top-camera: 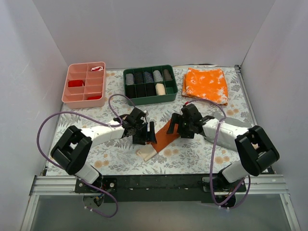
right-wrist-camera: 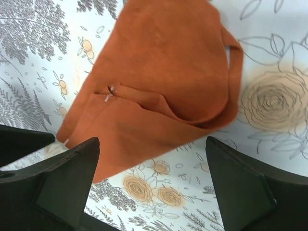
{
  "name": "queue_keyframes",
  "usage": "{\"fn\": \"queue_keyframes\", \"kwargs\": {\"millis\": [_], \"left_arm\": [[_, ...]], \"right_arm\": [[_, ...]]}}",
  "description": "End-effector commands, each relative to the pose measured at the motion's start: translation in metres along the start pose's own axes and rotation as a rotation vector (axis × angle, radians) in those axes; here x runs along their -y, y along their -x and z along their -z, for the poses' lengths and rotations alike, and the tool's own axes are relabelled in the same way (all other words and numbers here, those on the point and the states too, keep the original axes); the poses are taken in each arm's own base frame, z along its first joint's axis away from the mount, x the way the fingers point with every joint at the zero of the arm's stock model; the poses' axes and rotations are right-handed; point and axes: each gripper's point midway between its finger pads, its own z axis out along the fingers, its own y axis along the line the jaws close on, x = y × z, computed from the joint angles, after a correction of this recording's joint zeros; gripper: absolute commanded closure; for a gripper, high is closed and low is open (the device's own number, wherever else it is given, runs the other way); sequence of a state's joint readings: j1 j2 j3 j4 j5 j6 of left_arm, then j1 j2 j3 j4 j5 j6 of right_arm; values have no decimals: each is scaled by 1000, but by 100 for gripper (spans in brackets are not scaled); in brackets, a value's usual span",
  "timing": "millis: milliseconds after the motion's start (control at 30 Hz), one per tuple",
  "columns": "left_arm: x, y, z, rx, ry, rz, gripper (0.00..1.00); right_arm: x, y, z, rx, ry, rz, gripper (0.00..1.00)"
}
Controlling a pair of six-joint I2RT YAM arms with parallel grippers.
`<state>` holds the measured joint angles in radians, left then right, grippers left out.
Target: Roll the underwear
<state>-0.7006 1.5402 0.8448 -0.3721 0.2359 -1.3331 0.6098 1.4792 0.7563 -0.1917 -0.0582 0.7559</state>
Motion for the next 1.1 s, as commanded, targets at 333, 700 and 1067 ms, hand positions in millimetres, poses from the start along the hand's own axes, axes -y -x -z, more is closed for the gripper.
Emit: {"fn": "queue_keyframes", "kwargs": {"millis": [333,700,1067], "left_arm": [[-5,-37,2,-52,-74,118,30],[-3,-57,9,-13,-56,245,30],[-2,-28,19,67,26,151,30]], "right_arm": [[-40,45,-26,-5,45,100,1],[-72,74,-46,-84,96,317,1],[-55,106,-6,54,32,365,1]]}}
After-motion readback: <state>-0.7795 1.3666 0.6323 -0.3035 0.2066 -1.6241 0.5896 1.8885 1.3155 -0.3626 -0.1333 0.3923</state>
